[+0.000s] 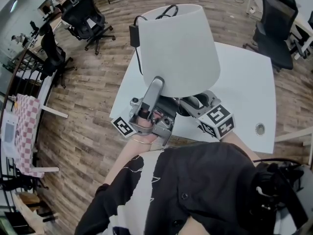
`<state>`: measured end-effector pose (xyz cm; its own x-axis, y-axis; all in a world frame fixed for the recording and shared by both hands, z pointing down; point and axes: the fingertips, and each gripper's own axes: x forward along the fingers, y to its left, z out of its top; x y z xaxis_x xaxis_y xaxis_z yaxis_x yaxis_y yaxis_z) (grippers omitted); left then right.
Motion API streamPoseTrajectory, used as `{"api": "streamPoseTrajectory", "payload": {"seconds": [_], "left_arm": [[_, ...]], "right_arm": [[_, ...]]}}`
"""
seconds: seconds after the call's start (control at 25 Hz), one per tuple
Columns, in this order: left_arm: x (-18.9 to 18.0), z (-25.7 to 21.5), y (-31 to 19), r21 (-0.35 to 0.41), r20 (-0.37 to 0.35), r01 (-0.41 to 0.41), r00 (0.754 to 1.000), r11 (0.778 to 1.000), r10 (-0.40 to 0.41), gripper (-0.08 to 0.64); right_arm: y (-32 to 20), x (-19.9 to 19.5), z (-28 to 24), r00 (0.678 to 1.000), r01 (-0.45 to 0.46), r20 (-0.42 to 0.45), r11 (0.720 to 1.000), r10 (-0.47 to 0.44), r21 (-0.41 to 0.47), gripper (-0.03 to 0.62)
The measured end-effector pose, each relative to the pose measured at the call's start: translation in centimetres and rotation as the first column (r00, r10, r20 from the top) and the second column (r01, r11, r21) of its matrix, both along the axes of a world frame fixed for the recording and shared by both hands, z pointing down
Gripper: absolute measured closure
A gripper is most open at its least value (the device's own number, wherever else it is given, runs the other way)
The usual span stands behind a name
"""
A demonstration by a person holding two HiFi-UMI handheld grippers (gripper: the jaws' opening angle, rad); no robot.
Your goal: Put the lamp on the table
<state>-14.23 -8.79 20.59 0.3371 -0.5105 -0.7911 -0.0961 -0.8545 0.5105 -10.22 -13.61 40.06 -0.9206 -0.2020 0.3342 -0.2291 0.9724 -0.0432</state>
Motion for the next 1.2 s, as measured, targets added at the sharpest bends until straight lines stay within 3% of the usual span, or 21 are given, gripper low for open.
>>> {"api": "streamPoseTrajectory", "payload": {"seconds": [0.6, 1.2], "left_arm": [[2.0, 2.4, -6.5, -0.068, -0.001, -0.048, 0.999, 0.997, 0.048, 0.529], [2.6, 3.6, -6.8, -0.077, -0.01, -0.08, 0.997, 0.994, 0.08, 0.529]], "right_arm": [[-4.6, 2.3, 2.8, 0.998, -0.058, -0.015, 0.994, 0.057, -0.091, 0.411], [-4.8, 3.1, 3.9, 0.995, -0.104, -0.01, 0.99, 0.103, -0.092, 0.411]]}}
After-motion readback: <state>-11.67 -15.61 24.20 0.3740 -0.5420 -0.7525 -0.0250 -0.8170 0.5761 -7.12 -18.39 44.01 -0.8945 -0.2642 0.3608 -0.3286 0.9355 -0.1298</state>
